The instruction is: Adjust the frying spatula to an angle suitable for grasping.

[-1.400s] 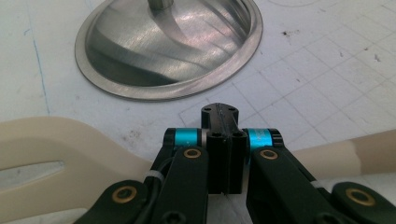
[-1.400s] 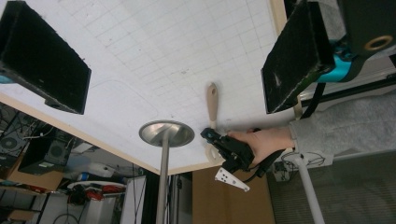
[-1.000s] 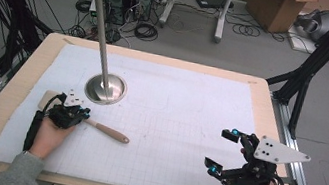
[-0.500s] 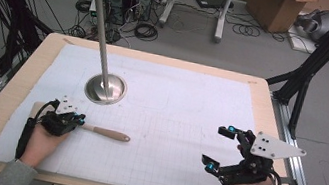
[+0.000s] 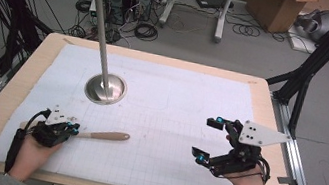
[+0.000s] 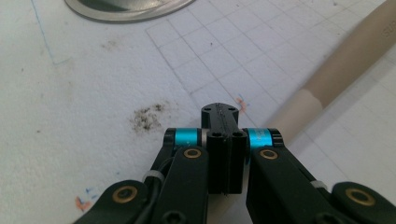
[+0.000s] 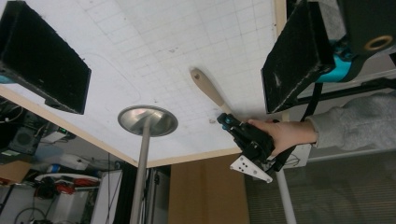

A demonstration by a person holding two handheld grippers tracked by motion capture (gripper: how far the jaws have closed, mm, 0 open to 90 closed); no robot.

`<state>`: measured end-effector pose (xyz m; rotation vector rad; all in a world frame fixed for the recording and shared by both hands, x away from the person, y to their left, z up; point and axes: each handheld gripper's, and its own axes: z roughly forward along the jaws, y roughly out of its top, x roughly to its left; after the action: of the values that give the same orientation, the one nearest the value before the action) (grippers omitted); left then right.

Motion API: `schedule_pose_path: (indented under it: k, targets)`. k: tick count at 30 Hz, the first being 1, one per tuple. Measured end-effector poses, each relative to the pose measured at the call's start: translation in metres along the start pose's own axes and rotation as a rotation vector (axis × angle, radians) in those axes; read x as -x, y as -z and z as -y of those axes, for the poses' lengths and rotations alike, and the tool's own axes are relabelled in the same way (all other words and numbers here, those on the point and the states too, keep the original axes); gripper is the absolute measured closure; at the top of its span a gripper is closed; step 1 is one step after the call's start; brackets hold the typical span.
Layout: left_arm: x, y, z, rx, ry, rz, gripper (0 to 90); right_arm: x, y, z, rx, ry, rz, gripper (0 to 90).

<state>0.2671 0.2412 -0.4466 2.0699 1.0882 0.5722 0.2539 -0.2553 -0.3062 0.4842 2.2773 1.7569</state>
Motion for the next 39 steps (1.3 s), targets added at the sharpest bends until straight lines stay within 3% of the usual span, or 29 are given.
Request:
schedule_pose_path:
  k: [3,11,16,18,21,29,39]
  targets:
    - [0.003,0.003,0.003,0.003,-0.014,-0.005,89.8,0.002,-0.006,-0.002,-0.004,-0.004,-0.016,7.2]
    - [0.001,0.004,0.003,0.015,0.007,0.011,89.8,0.004,-0.017,-0.004,-0.020,0.003,-0.038,7.2]
    - [0.005,0.012,-0.007,0.108,0.002,0.049,89.7,0.003,-0.014,-0.004,-0.014,0.003,-0.027,7.2]
    - [0.011,0.016,-0.013,0.154,-0.007,0.087,89.7,0.002,-0.013,-0.004,-0.018,0.003,-0.024,7.2]
    - [0.023,0.015,-0.020,0.180,-0.020,0.131,89.7,0.001,-0.011,-0.003,-0.020,0.004,-0.019,7.2]
    - [0.047,0.003,-0.026,0.168,-0.061,0.190,89.7,0.000,-0.004,0.000,-0.016,0.000,-0.003,7.2]
    - [0.072,-0.017,-0.030,0.110,-0.135,0.246,89.6,-0.003,0.004,0.003,-0.021,-0.007,0.019,7.2]
